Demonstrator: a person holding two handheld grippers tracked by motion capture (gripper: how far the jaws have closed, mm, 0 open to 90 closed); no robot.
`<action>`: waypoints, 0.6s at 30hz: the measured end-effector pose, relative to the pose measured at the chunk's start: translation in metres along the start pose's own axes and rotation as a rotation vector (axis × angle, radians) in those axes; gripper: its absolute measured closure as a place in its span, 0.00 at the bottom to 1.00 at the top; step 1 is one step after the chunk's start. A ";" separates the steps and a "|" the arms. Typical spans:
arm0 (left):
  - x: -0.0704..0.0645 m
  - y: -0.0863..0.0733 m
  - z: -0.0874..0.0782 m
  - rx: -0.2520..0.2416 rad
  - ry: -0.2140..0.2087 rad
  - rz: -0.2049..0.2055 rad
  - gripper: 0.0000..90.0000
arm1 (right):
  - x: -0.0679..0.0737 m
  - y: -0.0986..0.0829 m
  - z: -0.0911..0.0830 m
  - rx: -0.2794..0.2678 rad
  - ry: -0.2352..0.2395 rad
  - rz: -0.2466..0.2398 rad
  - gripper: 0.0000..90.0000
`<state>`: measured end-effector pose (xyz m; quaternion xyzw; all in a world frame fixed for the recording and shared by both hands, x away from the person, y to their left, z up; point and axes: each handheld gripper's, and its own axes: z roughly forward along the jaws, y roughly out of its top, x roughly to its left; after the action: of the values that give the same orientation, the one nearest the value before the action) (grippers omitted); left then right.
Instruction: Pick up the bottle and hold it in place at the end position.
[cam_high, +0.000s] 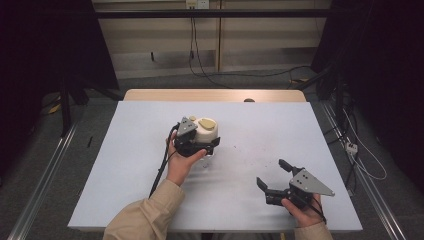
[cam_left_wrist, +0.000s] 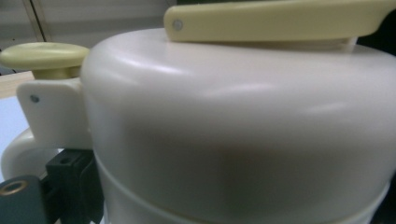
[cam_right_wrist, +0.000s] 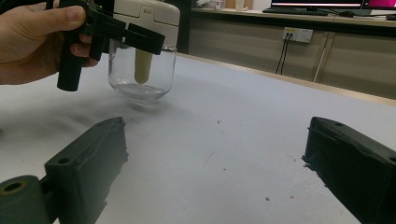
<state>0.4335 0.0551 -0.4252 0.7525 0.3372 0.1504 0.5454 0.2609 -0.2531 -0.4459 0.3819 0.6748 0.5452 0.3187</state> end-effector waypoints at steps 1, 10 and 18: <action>0.000 0.000 0.001 0.000 0.003 -0.005 0.06 | 0.000 0.000 0.000 0.000 -0.001 -0.001 0.06; -0.002 0.004 0.006 0.005 0.007 0.010 0.06 | 0.000 0.000 0.000 0.001 0.001 -0.001 0.06; -0.009 0.007 0.014 0.000 -0.008 0.002 0.06 | 0.000 0.000 0.000 -0.002 0.000 0.000 0.06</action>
<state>0.4384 0.0377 -0.4224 0.7534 0.3343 0.1477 0.5466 0.2608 -0.2536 -0.4459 0.3819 0.6743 0.5457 0.3190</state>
